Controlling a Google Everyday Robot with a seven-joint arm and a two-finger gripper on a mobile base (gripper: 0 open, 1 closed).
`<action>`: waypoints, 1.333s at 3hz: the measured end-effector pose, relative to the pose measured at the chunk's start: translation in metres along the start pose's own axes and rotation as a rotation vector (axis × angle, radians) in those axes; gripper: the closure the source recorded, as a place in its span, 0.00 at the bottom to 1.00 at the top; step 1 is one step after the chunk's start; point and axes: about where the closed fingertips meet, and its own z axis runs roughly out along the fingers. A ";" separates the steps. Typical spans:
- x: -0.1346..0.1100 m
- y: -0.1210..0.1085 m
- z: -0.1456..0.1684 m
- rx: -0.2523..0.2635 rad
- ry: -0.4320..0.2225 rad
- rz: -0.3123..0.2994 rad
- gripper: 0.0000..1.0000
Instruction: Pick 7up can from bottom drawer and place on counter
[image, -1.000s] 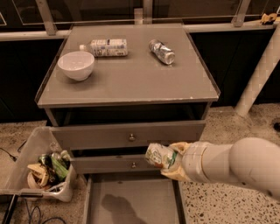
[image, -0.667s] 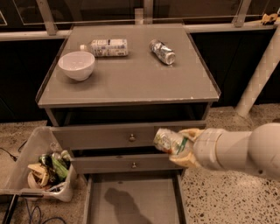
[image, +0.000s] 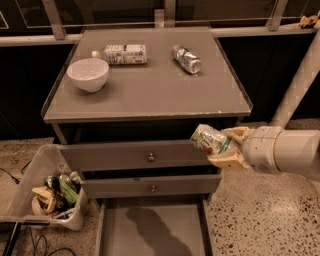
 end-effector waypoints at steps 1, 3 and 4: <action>0.000 0.000 0.000 0.000 0.000 0.000 1.00; -0.046 -0.043 0.016 -0.021 -0.082 -0.046 1.00; -0.084 -0.079 0.036 -0.078 -0.153 -0.044 1.00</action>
Offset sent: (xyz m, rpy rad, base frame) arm 0.0375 0.0078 0.0260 0.0339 -0.0397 0.0397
